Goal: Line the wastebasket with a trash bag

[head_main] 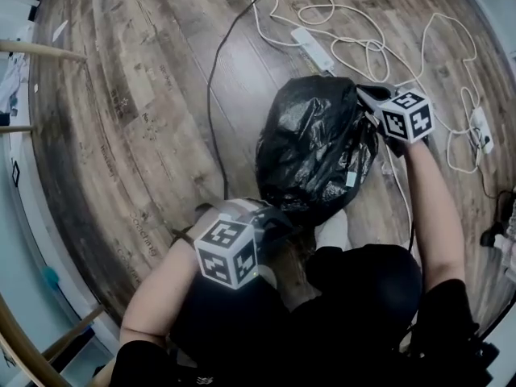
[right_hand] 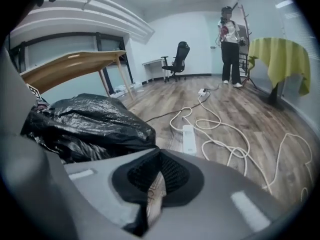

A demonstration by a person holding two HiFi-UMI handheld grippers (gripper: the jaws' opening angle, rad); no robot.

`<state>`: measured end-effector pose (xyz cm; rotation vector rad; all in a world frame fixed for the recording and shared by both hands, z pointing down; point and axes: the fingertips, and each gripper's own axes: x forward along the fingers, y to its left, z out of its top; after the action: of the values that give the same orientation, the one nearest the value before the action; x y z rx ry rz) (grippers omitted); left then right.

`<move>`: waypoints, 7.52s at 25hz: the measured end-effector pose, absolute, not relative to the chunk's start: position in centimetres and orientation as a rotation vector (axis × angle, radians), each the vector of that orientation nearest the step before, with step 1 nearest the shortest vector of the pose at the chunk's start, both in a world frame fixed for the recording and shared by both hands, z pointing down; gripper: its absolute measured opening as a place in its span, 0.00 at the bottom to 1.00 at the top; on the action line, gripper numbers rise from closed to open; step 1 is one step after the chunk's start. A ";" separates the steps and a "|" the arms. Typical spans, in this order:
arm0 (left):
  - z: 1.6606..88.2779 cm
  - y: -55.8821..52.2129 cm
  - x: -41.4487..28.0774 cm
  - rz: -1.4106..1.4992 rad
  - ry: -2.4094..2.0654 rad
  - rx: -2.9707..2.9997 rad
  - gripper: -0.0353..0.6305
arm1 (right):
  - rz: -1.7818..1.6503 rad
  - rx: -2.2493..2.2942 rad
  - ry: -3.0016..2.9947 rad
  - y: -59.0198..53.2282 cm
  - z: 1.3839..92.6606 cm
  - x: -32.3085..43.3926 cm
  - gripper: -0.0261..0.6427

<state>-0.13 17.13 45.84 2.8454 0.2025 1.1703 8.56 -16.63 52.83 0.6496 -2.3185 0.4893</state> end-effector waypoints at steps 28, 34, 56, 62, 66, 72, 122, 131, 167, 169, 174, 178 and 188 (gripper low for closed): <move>38.7 3.1 2.3 0.881 -0.492 3.005 0.37 | 0.348 0.501 -2.615 -5.3 39.5 10.6 0.25; 44.2 3.1 4.7 1.258 -0.392 2.938 0.18 | 0.336 0.502 -2.606 -3.2 40.3 10.5 0.25; 39.6 -2.4 -6.3 0.841 -0.944 2.746 0.06 | -0.129 0.209 -2.334 -2.1 45.0 6.1 0.04; 39.7 -2.3 -7.3 0.810 -0.970 2.729 0.06 | -0.119 0.163 -2.317 -1.5 43.4 6.1 0.39; 39.4 -2.0 -6.0 0.819 -0.945 2.765 0.06 | -0.208 0.077 -2.114 -2.3 46.5 5.7 0.43; 39.5 -1.8 -6.2 0.834 -0.937 2.792 0.06 | -0.236 0.123 -2.077 -3.6 48.1 4.5 0.04; 41.6 -3.9 -6.3 0.719 -1.015 2.743 0.06 | 0.067 0.197 -2.401 -1.7 38.8 4.6 0.11; 41.1 -4.9 -6.9 0.545 -1.095 2.637 0.06 | 0.058 -0.132 -2.120 -0.5 49.7 -1.9 0.11; 44.6 -3.8 -10.6 0.573 -1.249 2.486 0.06 | -0.055 -0.400 -1.943 2.9 59.2 -5.6 0.27; 44.5 -4.0 -10.5 0.557 -1.249 2.486 0.06 | -0.092 -0.393 -1.976 2.9 57.3 -5.5 0.27; 44.7 -4.4 -10.1 0.524 -1.250 2.484 0.06 | -0.193 -0.355 -2.069 3.6 52.1 -3.9 0.27; 45.1 -4.8 -9.7 0.489 -1.258 2.472 0.06 | -0.171 -0.356 -2.249 5.4 44.4 -1.4 0.27; 44.4 -5.8 -9.4 0.499 -1.309 2.500 0.06 | -0.165 0.220 -2.387 -1.6 39.3 3.2 0.35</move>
<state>-9.37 -5.80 44.44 2.5000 -1.3085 0.4986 3.23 -1.58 39.28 0.2203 -2.3868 -0.1647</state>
